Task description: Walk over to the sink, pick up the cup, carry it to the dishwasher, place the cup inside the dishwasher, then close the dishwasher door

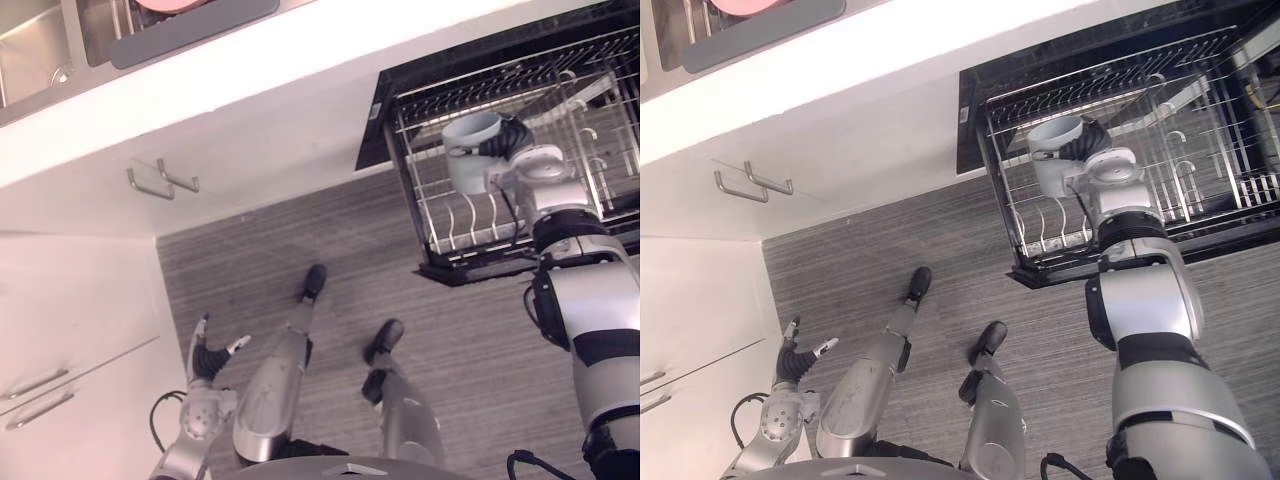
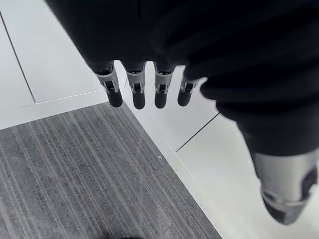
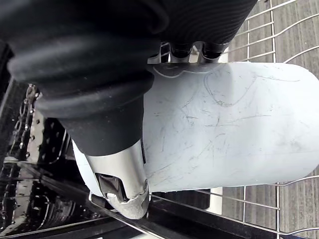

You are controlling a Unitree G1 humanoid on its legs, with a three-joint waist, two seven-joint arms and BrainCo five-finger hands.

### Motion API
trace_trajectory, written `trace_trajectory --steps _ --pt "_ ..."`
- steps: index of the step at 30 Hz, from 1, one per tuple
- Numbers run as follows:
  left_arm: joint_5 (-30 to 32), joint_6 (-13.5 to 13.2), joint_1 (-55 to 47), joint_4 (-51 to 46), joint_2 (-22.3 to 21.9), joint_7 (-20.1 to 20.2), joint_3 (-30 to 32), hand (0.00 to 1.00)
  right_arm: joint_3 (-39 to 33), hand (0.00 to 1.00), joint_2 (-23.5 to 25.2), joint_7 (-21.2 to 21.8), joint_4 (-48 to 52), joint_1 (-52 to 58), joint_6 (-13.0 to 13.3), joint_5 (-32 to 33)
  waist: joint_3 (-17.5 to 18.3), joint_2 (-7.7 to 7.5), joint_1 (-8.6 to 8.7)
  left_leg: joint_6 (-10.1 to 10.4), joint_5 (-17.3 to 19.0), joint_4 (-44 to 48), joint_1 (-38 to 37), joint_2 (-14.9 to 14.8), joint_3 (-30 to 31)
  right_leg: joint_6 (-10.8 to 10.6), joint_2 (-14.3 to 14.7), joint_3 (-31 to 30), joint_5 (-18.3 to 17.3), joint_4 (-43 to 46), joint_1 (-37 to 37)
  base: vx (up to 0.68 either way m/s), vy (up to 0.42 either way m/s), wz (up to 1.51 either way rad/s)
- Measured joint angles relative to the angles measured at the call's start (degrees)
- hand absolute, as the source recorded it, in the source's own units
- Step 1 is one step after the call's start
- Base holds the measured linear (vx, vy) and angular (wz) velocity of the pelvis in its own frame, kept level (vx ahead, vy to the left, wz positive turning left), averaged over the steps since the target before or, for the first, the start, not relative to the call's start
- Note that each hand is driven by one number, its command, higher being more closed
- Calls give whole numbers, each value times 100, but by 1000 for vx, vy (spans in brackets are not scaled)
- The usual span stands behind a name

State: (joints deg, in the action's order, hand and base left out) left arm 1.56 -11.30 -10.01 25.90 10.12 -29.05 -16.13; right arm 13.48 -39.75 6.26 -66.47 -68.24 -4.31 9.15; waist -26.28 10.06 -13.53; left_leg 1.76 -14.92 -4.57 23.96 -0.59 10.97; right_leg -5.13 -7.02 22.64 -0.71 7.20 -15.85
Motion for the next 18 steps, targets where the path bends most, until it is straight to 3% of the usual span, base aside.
trace_trajectory --steps 1,4,11,18 --pt "-31 -1 7 0 -8 50 -12 0 6 0 -8 22 1 -85 -17 -54 -25 54 2 -4 -9 0 30 0 9 4 -26 1 -83 148 -90 52 -45 1" --pt "-30 -16 8 0 -8 85 -30 0 153 0 -55 69 -2 -216 -155 -53 -36 84 -25 17 -28 2 131 3 19 26 -100 -12 -306 540 -356 50 -70 2" --pt "-34 -230 12 -242 -54 20 -34 0 173 0 -63 122 12 -218 -167 390 -38 88 -66 82 -36 2 143 18 130 110 -222 6 -713 1187 -608 30 -92 7" --pt "-22 -217 11 -418 -175 21 -22 0 160 0 -62 126 297 -218 3 751 -42 81 -27 130 -45 3 40 -36 136 164 -204 -5 -801 1346 -585 -11 -87 0"
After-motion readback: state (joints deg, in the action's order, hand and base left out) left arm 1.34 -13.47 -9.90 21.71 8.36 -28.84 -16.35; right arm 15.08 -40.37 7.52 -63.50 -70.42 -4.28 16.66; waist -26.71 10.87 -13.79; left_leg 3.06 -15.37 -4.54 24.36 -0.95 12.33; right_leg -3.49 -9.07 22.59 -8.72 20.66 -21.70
